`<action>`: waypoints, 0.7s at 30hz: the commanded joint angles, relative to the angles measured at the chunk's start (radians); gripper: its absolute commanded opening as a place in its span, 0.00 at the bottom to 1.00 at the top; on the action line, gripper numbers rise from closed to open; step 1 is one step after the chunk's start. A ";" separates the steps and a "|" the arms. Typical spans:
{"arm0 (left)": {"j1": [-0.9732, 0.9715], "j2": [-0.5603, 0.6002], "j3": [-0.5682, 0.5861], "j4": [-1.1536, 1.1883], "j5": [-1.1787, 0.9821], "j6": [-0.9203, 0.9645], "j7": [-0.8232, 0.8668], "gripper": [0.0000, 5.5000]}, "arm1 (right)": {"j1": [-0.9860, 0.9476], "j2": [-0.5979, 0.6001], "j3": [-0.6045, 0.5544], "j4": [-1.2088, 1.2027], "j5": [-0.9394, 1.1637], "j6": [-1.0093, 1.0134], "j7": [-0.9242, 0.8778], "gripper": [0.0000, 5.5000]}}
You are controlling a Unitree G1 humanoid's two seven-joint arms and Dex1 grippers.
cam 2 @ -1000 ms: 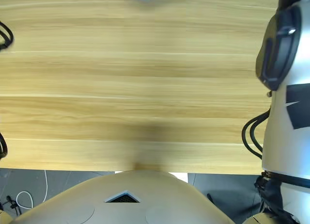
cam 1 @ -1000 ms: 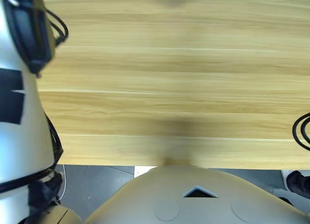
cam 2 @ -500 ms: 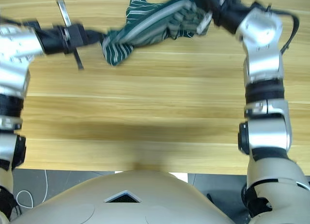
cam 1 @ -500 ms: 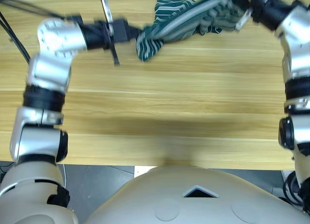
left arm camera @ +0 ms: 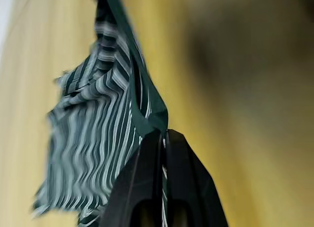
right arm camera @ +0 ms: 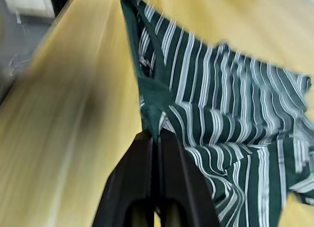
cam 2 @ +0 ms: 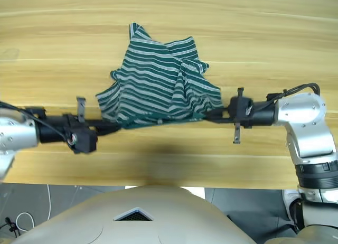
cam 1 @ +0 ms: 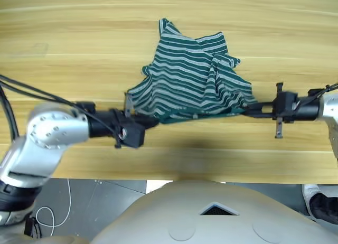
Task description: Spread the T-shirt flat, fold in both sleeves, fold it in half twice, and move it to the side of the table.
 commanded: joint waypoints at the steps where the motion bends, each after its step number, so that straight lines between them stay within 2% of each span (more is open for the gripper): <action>1: 0.084 -0.004 -0.073 0.008 0.076 -0.017 0.003 0.00 | 0.054 -0.013 0.051 -0.086 -0.076 -0.038 -0.019 0.00; 4: 0.118 -0.007 -0.124 0.053 0.149 -0.051 0.014 0.00 | 0.049 0.015 0.074 -0.081 -0.090 -0.029 -0.042 0.00; 9: 0.111 -0.014 -0.122 0.068 0.170 -0.058 0.027 0.00 | 0.075 -0.016 0.089 -0.077 -0.059 0.057 -0.026 0.00; 12: 0.104 -0.022 -0.111 0.065 0.153 -0.041 0.027 0.00 | 0.075 -0.033 0.081 -0.092 -0.013 0.128 0.003 0.10; 13: 0.099 -0.028 -0.105 0.062 0.142 -0.033 0.029 0.05 | 0.082 -0.048 0.078 -0.104 0.006 0.154 0.018 0.14; 17: 0.088 -0.034 -0.075 0.038 0.062 0.006 0.009 0.16 | 0.099 -0.071 0.058 -0.151 0.116 0.254 0.068 0.26; 21: 0.110 0.005 -0.004 -0.070 -0.200 0.145 -0.064 0.30 | 0.068 -0.049 -0.007 -0.214 0.351 0.411 0.091 0.41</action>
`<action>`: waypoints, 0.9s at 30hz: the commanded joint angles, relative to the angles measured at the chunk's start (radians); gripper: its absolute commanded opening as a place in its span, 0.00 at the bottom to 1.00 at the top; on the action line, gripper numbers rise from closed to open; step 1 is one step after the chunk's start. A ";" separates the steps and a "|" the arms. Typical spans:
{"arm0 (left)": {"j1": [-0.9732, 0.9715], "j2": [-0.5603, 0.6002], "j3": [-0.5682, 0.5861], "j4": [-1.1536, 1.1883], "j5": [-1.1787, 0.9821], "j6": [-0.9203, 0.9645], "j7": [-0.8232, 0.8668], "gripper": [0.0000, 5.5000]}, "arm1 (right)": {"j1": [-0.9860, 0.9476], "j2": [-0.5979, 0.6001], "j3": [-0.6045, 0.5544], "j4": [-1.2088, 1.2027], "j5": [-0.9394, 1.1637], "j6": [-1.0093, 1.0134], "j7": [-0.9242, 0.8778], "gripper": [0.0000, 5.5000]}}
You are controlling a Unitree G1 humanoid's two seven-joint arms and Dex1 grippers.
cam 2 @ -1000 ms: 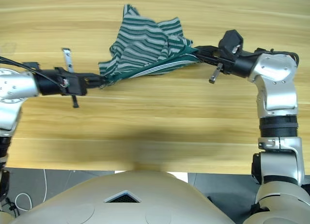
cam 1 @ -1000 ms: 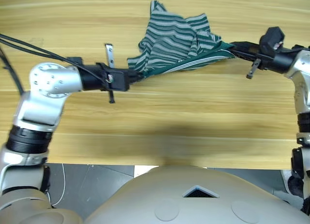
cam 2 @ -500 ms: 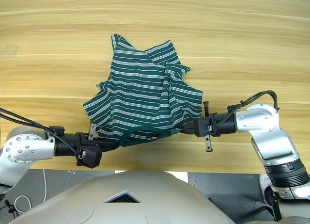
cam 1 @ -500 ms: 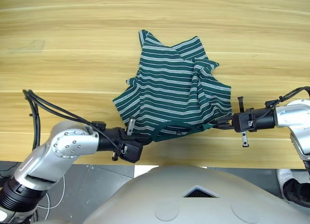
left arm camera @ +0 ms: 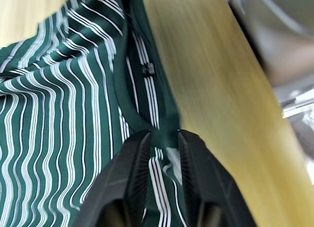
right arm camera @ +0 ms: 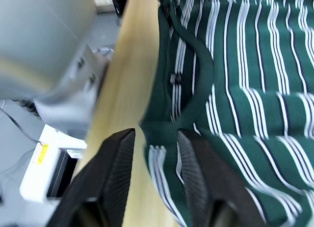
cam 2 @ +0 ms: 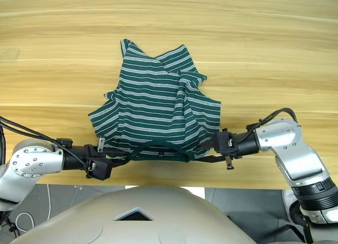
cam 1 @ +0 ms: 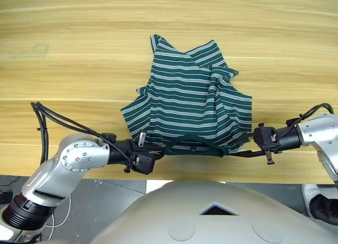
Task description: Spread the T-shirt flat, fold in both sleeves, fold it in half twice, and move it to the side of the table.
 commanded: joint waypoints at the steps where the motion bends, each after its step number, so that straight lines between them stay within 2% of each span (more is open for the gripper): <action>1: 0.025 0.058 0.090 -0.125 -0.285 0.137 -0.078 0.33 | -0.050 0.014 -0.077 -0.066 0.219 0.148 0.003 0.45; 3: 0.019 0.077 0.152 -0.178 -0.469 0.204 -0.108 0.40 | -0.083 0.037 -0.112 -0.072 0.307 0.203 -0.020 0.52; 6: -0.067 0.059 0.232 -0.153 -0.698 0.294 -0.105 0.50 | -0.143 0.106 -0.144 -0.038 0.369 0.246 -0.095 0.52; 8: -0.146 0.003 0.242 -0.125 -0.770 0.330 -0.042 0.54 | -0.198 0.191 -0.152 0.024 0.308 0.196 -0.196 0.52; 9: -0.203 -0.044 0.219 -0.096 -0.724 0.329 0.012 0.54 | -0.235 0.243 -0.146 0.070 0.241 0.156 -0.279 0.52; 12: -0.358 -0.213 0.038 0.066 -0.380 0.264 0.199 0.54 | -0.381 0.417 -0.082 0.254 -0.009 -0.010 -0.520 0.52; 16: -0.429 -0.339 -0.084 0.259 -0.065 0.127 0.357 0.54 | -0.580 0.526 -0.021 0.553 -0.262 -0.175 -0.709 0.52; 18: -0.429 -0.355 -0.103 0.326 0.017 0.069 0.383 0.54 | -0.671 0.555 -0.003 0.708 -0.338 -0.246 -0.743 0.52; 23: -0.415 -0.360 -0.107 0.374 0.060 0.003 0.359 0.54 | -0.873 0.602 0.060 1.092 -0.489 -0.410 -0.752 0.52; 27: -0.403 -0.352 -0.106 0.382 0.084 -0.026 0.342 0.54 | -1.003 0.592 0.146 1.400 -0.637 -0.483 -0.732 0.52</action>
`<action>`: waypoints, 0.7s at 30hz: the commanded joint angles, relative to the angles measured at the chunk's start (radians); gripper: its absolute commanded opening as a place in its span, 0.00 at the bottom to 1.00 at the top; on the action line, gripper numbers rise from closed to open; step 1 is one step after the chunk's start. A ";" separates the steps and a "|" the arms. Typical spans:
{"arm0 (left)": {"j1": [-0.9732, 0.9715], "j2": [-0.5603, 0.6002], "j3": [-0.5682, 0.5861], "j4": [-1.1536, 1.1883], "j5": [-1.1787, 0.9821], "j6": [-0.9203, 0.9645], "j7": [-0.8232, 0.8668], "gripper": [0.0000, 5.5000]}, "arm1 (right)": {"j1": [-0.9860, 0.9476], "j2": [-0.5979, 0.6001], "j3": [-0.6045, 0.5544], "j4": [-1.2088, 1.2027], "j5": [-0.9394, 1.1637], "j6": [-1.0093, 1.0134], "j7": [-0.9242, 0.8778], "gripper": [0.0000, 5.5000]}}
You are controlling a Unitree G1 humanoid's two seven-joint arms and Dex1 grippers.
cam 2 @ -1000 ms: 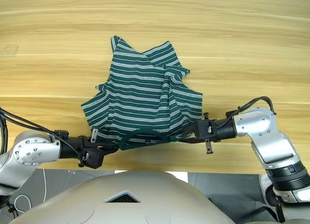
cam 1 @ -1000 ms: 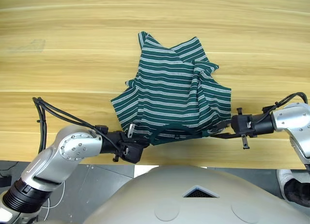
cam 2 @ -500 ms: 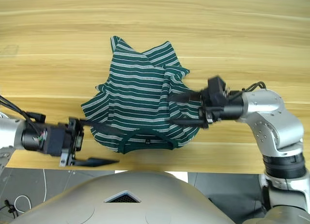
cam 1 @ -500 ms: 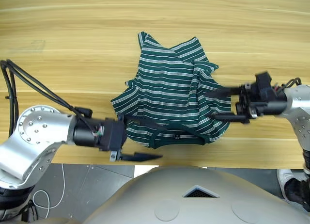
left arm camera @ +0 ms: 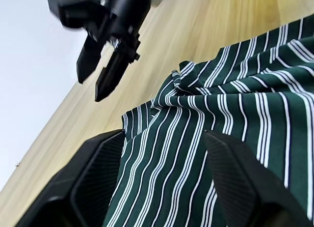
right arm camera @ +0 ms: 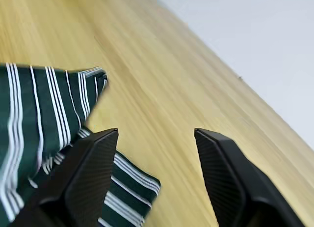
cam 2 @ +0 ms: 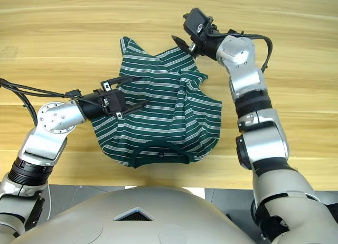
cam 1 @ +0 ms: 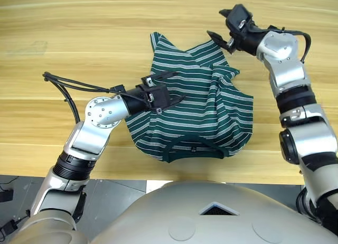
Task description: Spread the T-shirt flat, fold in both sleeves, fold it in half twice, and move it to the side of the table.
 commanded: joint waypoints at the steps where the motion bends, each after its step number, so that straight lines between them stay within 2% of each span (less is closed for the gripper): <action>1: 0.010 0.011 -0.001 0.015 0.035 -0.028 -0.019 0.54 | -0.106 -0.012 0.072 0.238 -0.127 -0.046 0.027 0.52; 5: 0.010 -0.001 -0.004 0.026 0.051 -0.041 -0.024 0.54 | -0.138 -0.014 0.098 0.370 -0.201 -0.072 0.005 0.52; 11: 0.007 -0.024 -0.034 0.089 0.109 -0.097 -0.012 0.54 | -0.120 -0.036 0.094 0.445 -0.252 -0.075 -0.032 0.52; 15: -0.021 0.001 -0.061 0.272 0.312 -0.248 0.105 0.54 | -0.108 -0.019 0.054 0.445 -0.221 -0.083 -0.036 0.52; 21: -0.067 -0.031 -0.032 0.655 0.394 -0.384 0.304 0.54 | -0.055 -0.044 -0.027 0.425 -0.177 -0.124 -0.042 0.52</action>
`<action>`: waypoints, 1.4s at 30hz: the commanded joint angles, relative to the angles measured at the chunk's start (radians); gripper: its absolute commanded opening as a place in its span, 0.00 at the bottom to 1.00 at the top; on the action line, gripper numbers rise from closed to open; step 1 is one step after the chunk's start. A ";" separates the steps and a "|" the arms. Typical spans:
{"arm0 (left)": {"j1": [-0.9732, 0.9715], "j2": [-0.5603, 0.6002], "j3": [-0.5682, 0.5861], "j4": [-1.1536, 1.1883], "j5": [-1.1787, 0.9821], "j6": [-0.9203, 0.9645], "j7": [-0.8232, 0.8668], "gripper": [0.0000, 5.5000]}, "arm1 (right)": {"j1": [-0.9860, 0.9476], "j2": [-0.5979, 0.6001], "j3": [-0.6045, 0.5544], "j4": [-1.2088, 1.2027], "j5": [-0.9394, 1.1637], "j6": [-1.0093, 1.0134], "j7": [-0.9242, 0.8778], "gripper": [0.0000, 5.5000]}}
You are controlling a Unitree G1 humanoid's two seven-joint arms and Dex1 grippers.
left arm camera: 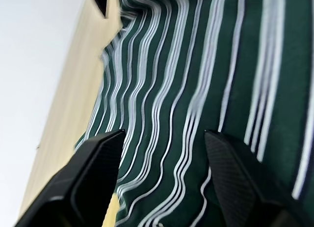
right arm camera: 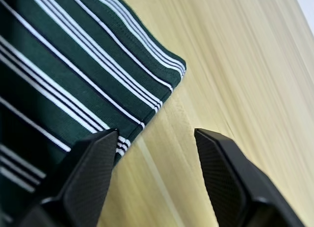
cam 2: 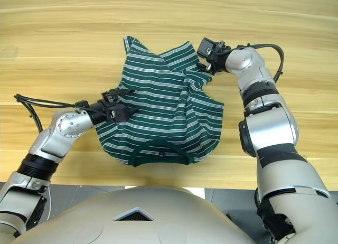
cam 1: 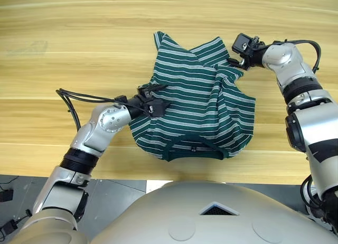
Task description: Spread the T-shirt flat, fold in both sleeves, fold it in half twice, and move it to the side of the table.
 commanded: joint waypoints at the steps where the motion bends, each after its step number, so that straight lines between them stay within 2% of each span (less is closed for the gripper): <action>1: -0.028 -0.003 0.018 0.238 0.058 -0.054 0.114 0.54 | 0.049 -0.029 -0.056 -0.018 0.042 -0.031 -0.005 0.52; 6: 0.042 0.039 0.044 0.237 0.044 -0.112 0.149 0.54 | 0.083 -0.096 -0.128 -0.036 0.078 -0.047 -0.022 0.52; 14: 0.286 0.134 0.071 -0.148 0.034 -0.048 0.051 0.54 | 0.096 -0.169 -0.235 -0.073 0.142 -0.061 -0.058 0.52; 16: 0.304 0.132 0.072 -0.201 0.034 -0.025 0.036 0.54 | 0.110 -0.161 -0.251 -0.088 0.158 -0.075 -0.050 0.52; 21: 0.285 0.103 0.058 -0.189 0.053 -0.006 0.033 0.54 | 0.107 -0.045 -0.304 -0.176 0.283 -0.124 0.086 0.52; 25: 0.246 0.095 0.047 -0.171 0.067 -0.013 0.025 0.54 | 0.059 0.066 -0.236 -0.165 0.234 -0.119 0.104 0.52; 31: 0.216 0.102 0.037 -0.146 0.080 -0.030 0.021 0.54 | -0.051 0.179 -0.099 -0.040 0.083 -0.075 0.020 0.52; 38: 0.230 0.100 0.023 -0.200 0.103 -0.027 0.010 0.54 | -0.057 0.153 0.265 0.054 -0.325 -0.079 -0.124 0.52; 40: 0.231 0.096 0.017 -0.216 0.110 -0.021 0.006 0.54 | -0.047 0.139 0.329 0.063 -0.389 -0.091 -0.164 0.52; 42: 0.229 0.093 0.014 -0.229 0.113 -0.017 0.000 0.54 | -0.028 0.125 0.344 0.069 -0.398 -0.101 -0.184 0.52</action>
